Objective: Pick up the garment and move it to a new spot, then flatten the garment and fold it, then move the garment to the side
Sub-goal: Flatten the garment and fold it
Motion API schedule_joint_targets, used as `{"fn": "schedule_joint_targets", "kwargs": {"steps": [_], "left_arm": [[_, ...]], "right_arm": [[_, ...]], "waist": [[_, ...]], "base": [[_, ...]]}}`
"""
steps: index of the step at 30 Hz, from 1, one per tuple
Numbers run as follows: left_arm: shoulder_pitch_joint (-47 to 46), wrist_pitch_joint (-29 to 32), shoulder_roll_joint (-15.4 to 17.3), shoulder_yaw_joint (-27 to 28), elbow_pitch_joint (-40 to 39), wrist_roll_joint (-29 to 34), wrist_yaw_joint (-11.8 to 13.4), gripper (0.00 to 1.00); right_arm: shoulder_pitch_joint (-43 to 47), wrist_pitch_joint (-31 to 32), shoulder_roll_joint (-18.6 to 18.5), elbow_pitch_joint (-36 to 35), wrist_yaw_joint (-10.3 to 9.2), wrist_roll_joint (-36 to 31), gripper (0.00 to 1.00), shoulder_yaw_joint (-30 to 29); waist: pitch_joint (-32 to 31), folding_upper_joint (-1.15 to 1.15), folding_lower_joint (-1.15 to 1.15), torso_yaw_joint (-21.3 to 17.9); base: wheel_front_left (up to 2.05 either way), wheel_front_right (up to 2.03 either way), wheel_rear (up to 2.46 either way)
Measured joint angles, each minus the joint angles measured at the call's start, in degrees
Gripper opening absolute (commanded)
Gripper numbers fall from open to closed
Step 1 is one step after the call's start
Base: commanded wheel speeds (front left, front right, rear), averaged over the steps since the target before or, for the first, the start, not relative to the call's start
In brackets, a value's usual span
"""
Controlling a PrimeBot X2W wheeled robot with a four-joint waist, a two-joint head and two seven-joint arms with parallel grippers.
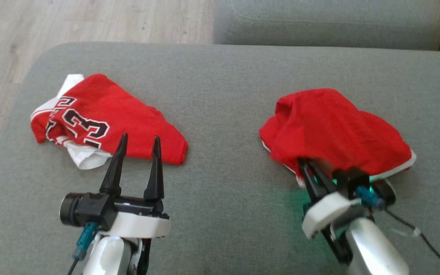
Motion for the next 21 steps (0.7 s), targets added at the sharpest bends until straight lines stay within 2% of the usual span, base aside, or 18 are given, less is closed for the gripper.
{"fn": "schedule_joint_targets", "kwargs": {"steps": [5,9,14,18,21], "left_arm": [[0.24,0.0,0.0,0.01,-0.02,-0.09,-0.07,1.0],[1.26,0.0,0.0,0.02,-0.04,-0.66,-0.02,1.0],[1.61,0.0,0.0,0.0,-0.02,-0.68,0.45,1.0],[2.45,0.0,0.0,-0.07,-0.02,-1.1,0.86,1.0],[3.43,0.0,0.01,-0.01,-0.08,-1.09,1.14,1.0]], "right_arm": [[-4.26,0.55,-0.09,-3.31,0.0,0.87,0.0,1.79],[-10.9,3.47,-0.23,-4.32,0.0,1.8,0.0,3.91],[-22.04,5.65,-0.55,-4.25,0.0,10.05,0.0,6.92],[-31.71,5.38,-0.56,-3.26,0.0,17.92,0.0,4.12],[-36.95,4.1,-0.54,-0.94,0.0,21.46,0.0,-1.21]], "waist": [[-1.05,0.0,0.0,0.96],[-1.99,0.0,0.0,1.72],[-3.22,0.0,0.0,2.07],[-4.18,0.0,0.0,1.97],[-4.57,0.0,0.0,1.25]], "base": [[0.0,0.0,0.0],[0.0,0.0,0.0],[0.0,0.0,0.0],[0.0,0.0,0.0],[0.0,0.0,0.0]]}}
